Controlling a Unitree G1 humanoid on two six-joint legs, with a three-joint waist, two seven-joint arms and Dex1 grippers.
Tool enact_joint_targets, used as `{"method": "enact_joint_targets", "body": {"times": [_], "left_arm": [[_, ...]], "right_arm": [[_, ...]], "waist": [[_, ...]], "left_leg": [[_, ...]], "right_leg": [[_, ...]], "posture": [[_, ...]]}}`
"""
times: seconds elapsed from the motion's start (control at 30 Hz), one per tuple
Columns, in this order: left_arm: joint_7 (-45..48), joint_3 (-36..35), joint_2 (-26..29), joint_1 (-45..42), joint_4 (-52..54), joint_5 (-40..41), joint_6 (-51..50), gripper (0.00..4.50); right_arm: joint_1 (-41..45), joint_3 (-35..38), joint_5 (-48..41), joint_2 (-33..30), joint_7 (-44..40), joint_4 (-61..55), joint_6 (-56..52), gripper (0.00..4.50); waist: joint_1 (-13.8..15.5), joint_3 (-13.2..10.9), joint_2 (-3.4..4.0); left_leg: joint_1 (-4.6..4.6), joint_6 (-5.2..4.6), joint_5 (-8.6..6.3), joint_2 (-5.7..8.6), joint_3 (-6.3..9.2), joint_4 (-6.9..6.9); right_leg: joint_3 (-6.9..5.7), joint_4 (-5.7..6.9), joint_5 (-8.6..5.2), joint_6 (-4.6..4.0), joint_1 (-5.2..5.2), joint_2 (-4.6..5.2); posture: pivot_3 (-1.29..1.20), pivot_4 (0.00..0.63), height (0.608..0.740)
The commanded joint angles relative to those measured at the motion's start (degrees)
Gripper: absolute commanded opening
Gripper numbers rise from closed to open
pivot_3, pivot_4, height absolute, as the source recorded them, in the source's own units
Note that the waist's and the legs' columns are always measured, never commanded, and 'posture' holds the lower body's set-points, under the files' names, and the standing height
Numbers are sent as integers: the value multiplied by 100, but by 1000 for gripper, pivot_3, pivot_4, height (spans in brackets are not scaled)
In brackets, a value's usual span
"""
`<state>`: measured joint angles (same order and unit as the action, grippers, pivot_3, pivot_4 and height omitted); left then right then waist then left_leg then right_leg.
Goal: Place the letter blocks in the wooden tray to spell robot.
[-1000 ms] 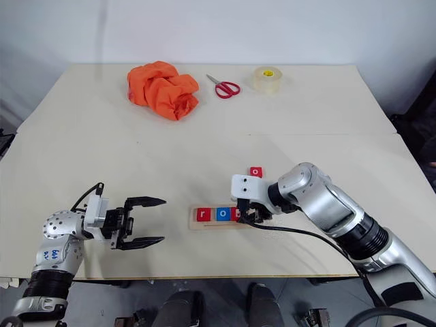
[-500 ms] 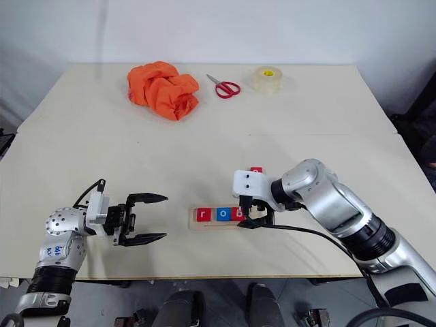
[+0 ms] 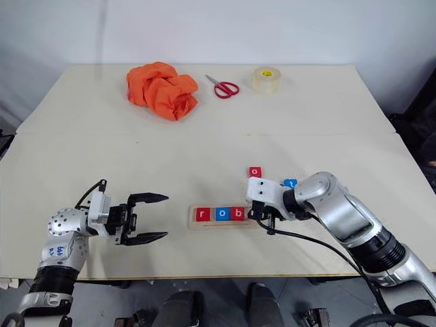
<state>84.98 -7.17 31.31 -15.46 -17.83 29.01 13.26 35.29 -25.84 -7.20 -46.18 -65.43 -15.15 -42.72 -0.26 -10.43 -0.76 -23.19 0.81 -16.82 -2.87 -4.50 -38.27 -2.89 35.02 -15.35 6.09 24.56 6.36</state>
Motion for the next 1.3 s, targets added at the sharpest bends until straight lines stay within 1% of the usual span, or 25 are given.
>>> {"method": "enact_joint_targets", "body": {"times": [0.03, 0.33, 0.87, 1.0, 1.13, 1.17, 1.2, 1.27, 1.3], "left_arm": [[-52, -74, 44, 118, 287, 74, 27, 4500], [-183, -105, 73, 317, 515, 85, -20, 4500], [-198, -38, 16, 183, 437, 47, 23, 4500], [-171, -19, 5, 110, 365, 35, 35, 4500], [-115, 6, -9, 5, 235, 21, 54, 4500], [-105, 9, -12, -13, 208, 19, 58, 4500], [-95, 17, -18, -28, 181, 15, 61, 4500], [-77, 40, -35, -62, 122, 10, 69, 4500], [-73, 52, -48, -79, 96, 7, 74, 4500]], "right_arm": [[112, -12, 75, 108, 0, 18, 173, 58], [357, -99, 212, 523, 39, 375, 298, 58], [248, -127, 294, 794, 224, 291, 163, 58], [245, 70, 205, 587, 148, 89, 94, 58], [195, 644, -16, 290, 158, -129, 144, 58], [180, 816, -244, 275, 77, -167, -5, 58], [96, 980, -363, 179, 24, -259, -37, 211], [-81, 1252, -508, 8, 13, -394, -146, 669], [-181, 1371, -551, -67, 44, -441, -131, 982]], "waist": [[1, 0, 0], [0, 0, 0], [1, 0, 0], [3, 0, 0], [18, 0, 0], [16, 0, 0], [16, 0, 0], [22, 0, 0], [20, 0, 0]], "left_leg": [[0, 0, 0, 0, 0, 0], [1, 0, 1, -1, 1, -1], [0, 0, 1, -1, 1, 0], [0, 0, 1, -1, 1, -1], [-1, 0, 0, 0, 1, -1], [-1, 0, 0, 1, 1, -1], [-1, 0, 0, 1, 0, -1], [-1, 0, 0, 1, 1, 1], [-1, 0, 0, 0, 2, 2]], "right_leg": [[0, -1, 0, 0, 0, 0], [-1, 3, 0, 0, 0, 0], [-1, 4, 0, 0, 0, -1], [-1, 4, 0, 0, 0, -1], [-1, 2, 0, 0, 0, 0], [-1, 2, 0, 0, 0, 1], [-1, 1, 0, 0, -1, 0], [-1, 1, 0, 0, 0, 0], [-2, 0, 0, 0, -1, -1]], "posture": [[0, 150, 740], [0, 150, 740], [0, 150, 740], [0, 150, 740], [0, 150, 740], [0, 150, 740], [0, 150, 740], [0, 150, 740], [0, 150, 740]]}}
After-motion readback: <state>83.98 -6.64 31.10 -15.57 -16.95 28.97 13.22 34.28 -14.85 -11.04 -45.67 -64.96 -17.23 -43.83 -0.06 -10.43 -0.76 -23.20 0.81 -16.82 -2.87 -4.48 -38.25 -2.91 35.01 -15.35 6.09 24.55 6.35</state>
